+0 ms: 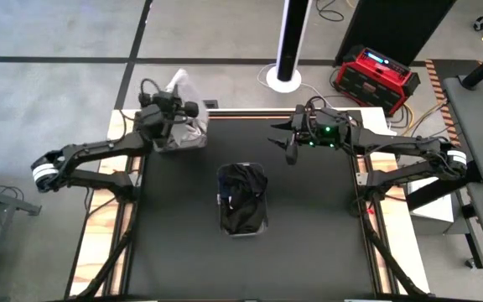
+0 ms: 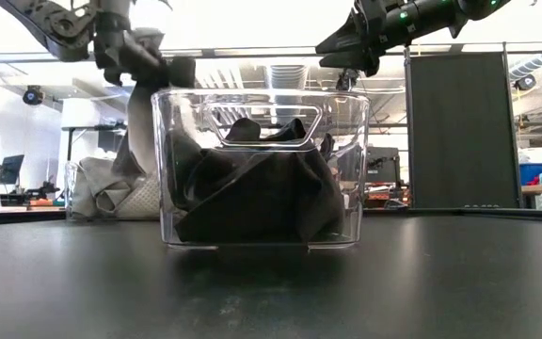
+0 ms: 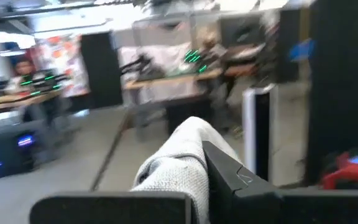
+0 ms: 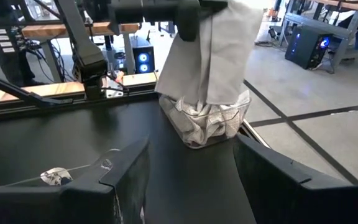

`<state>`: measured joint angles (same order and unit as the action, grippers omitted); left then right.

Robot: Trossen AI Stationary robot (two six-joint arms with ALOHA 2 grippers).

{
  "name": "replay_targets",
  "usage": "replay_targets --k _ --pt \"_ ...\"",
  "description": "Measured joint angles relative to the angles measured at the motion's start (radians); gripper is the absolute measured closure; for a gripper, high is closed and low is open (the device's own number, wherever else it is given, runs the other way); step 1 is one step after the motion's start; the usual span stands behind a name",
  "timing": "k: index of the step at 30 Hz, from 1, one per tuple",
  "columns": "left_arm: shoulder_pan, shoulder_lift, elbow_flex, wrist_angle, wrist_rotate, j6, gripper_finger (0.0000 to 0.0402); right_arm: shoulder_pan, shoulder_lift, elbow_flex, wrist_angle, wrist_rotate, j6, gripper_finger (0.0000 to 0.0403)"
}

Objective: Sort towels by color in basket
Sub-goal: Put the gray towel into the top transparent bin

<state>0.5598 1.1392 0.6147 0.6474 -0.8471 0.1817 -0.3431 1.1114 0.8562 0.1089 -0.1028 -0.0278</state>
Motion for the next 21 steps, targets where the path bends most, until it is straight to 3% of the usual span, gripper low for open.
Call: replay_targets --k 6,10,21 --pt "0.0 0.029 -0.002 -0.053 -0.047 0.017 0.0402 0.0 0.0 0.0 0.0 0.0 -0.015 0.0184" --pt "0.001 0.032 -0.002 -0.061 -0.155 0.119 0.0402 0.0 0.0 0.0 -0.001 0.0 -0.025 0.0184" --pt "0.0 0.043 -0.002 -0.19 -0.182 0.256 0.0402 -0.001 0.0 -0.005 -0.001 0.0 -0.037 0.0184"
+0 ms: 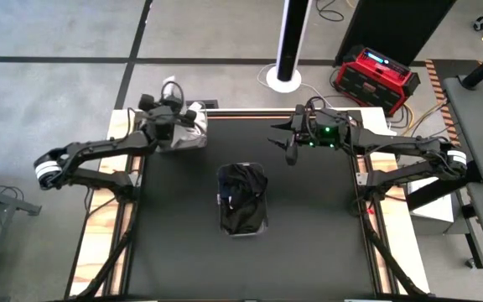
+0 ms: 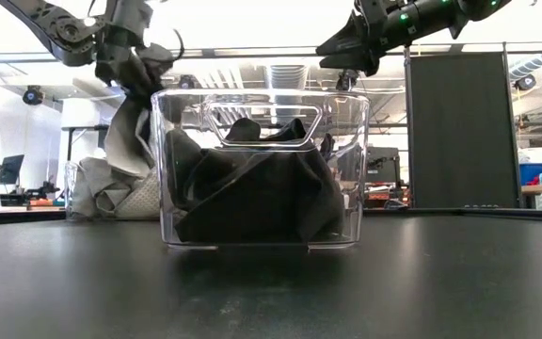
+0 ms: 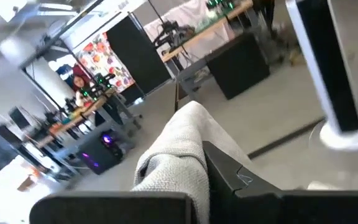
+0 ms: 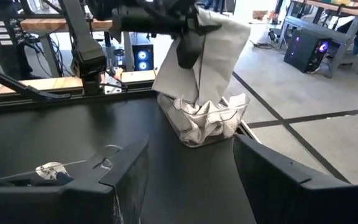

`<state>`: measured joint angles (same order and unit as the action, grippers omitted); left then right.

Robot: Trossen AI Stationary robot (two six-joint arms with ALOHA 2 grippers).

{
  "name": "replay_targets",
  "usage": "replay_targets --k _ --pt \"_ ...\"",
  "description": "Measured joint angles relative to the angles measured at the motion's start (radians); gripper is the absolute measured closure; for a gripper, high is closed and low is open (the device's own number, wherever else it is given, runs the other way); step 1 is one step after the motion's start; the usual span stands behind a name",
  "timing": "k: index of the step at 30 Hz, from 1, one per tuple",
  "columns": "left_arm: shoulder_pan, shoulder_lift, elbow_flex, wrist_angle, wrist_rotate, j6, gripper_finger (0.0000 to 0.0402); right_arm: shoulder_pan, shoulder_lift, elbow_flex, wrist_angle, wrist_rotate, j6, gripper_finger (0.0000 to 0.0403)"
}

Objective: Sort towels by color in basket
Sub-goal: Put the gray towel into the top transparent bin

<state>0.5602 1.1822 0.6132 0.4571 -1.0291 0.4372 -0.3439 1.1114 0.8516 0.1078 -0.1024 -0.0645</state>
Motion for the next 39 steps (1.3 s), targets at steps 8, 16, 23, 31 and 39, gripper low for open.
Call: replay_targets --k 8,16,23,31,39 --pt "-0.039 0.064 0.0 -0.08 -0.001 0.008 0.0402 -0.002 0.0 0.0 0.002 0.0 0.001 0.0184" --pt "-0.073 0.14 0.009 -0.167 0.001 -0.055 0.0402 -0.002 0.0 -0.001 0.001 0.0 0.003 0.0184" --pt "-0.109 0.193 0.119 -0.513 0.225 -0.405 0.0402 -0.002 0.0 -0.001 0.001 0.0 0.002 0.0184" --pt "-0.084 0.297 0.273 -0.84 0.317 -0.592 0.0402 -0.002 0.0 -0.002 0.001 0.0 0.005 0.0184" --pt "-0.008 0.346 0.384 -1.055 0.429 -0.614 0.0402 -0.002 0.0 -0.006 -0.005 0.0 0.014 0.0184"
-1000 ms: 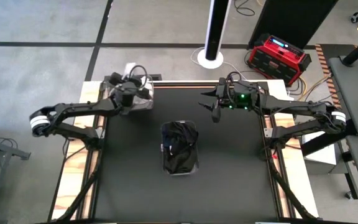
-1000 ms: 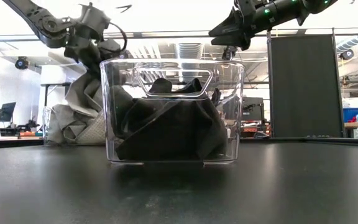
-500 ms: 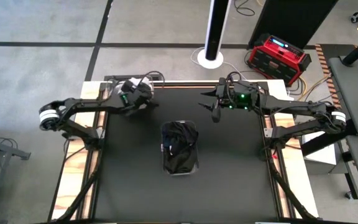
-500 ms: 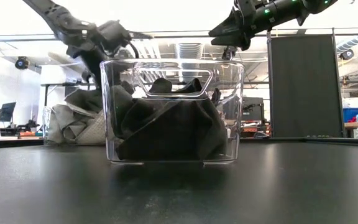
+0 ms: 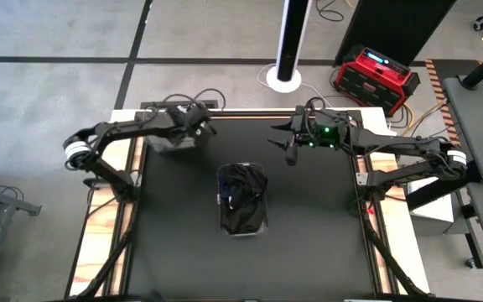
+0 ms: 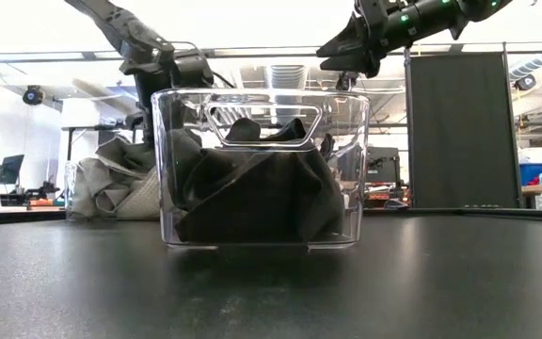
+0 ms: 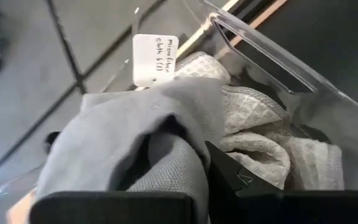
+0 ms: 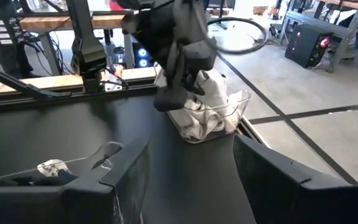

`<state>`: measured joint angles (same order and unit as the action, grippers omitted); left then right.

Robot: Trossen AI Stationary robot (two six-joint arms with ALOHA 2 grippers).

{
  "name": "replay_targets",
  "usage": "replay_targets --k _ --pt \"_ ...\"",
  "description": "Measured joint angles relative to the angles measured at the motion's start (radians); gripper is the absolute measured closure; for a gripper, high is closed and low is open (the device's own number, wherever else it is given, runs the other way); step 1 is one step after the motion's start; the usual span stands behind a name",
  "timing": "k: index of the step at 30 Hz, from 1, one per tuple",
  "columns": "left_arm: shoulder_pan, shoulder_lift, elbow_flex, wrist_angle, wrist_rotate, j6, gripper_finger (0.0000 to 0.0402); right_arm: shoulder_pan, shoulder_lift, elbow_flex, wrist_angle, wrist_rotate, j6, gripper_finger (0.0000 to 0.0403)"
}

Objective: Sort towels by color in basket
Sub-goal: Put the gray towel into the top transparent bin

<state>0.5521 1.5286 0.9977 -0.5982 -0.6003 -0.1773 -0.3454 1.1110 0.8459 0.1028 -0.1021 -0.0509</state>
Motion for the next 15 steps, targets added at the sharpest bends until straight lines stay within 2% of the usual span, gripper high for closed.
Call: replay_targets --k 9,15 --pt "0.144 -0.007 0.0 -0.01 0.245 0.089 0.0402 0.0 0.0 0.0 -0.019 0.0 0.0 0.0184" --pt "0.16 -0.007 0.0 -0.015 0.282 0.138 0.0402 0.0 0.0 0.0 -0.019 0.0 -0.001 0.0184"
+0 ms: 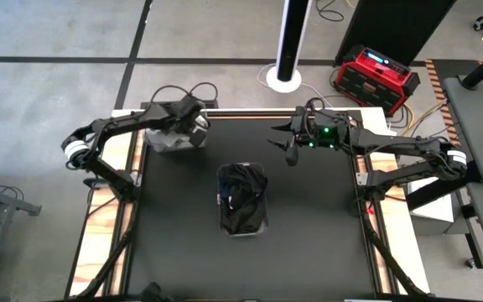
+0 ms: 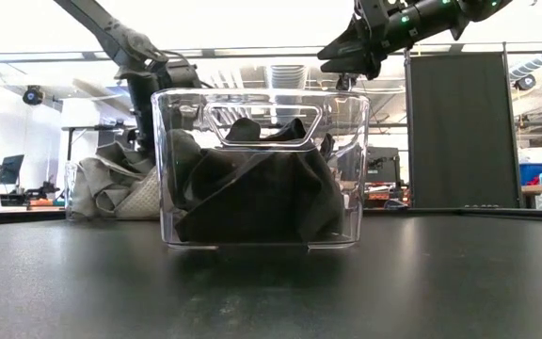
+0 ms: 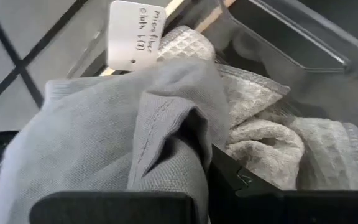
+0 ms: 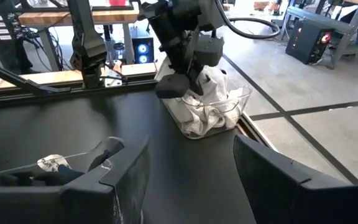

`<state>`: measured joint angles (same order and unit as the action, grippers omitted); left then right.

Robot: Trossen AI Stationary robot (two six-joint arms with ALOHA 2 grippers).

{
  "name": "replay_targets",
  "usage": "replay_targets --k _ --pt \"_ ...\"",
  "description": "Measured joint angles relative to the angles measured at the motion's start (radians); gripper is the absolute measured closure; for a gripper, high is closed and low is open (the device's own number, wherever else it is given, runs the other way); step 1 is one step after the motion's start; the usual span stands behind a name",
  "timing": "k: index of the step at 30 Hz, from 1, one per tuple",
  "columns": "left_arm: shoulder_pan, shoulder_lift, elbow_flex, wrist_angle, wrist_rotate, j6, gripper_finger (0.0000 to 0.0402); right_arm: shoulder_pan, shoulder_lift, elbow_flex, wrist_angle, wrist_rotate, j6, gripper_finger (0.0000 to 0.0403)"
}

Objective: Sort towels by color in basket
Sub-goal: Put the gray towel into the top transparent bin

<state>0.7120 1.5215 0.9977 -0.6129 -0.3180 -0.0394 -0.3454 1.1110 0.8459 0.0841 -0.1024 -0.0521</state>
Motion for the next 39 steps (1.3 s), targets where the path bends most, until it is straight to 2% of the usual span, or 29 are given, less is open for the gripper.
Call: replay_targets --k 4,10,16,25,33,39 --pt "0.004 0.0 0.0 0.0 0.098 0.031 0.0402 0.0 0.0 0.0 0.001 0.0 0.0 0.0184" --pt "0.019 0.0 -0.001 -0.007 0.105 0.036 0.0402 0.0 0.0 0.0 0.002 0.0 0.0 0.0184" --pt "0.038 0.024 -0.004 -0.028 0.206 0.077 0.0402 0.0 0.0 0.0 0.001 0.0 0.0 0.0184" --pt "0.041 0.162 0.001 -0.035 0.215 0.114 0.0401 0.0 0.0 0.0 0.0 0.0 -0.005 0.0184" --pt "0.042 0.141 0.0 -0.016 0.209 0.124 0.0401 0.0 0.0 0.0 0.001 0.0 -0.011 0.0184" --pt "0.042 0.134 0.024 -0.015 0.203 0.12 0.0358 0.0 0.0 0.0 0.001 0.0 -0.01 0.0184"
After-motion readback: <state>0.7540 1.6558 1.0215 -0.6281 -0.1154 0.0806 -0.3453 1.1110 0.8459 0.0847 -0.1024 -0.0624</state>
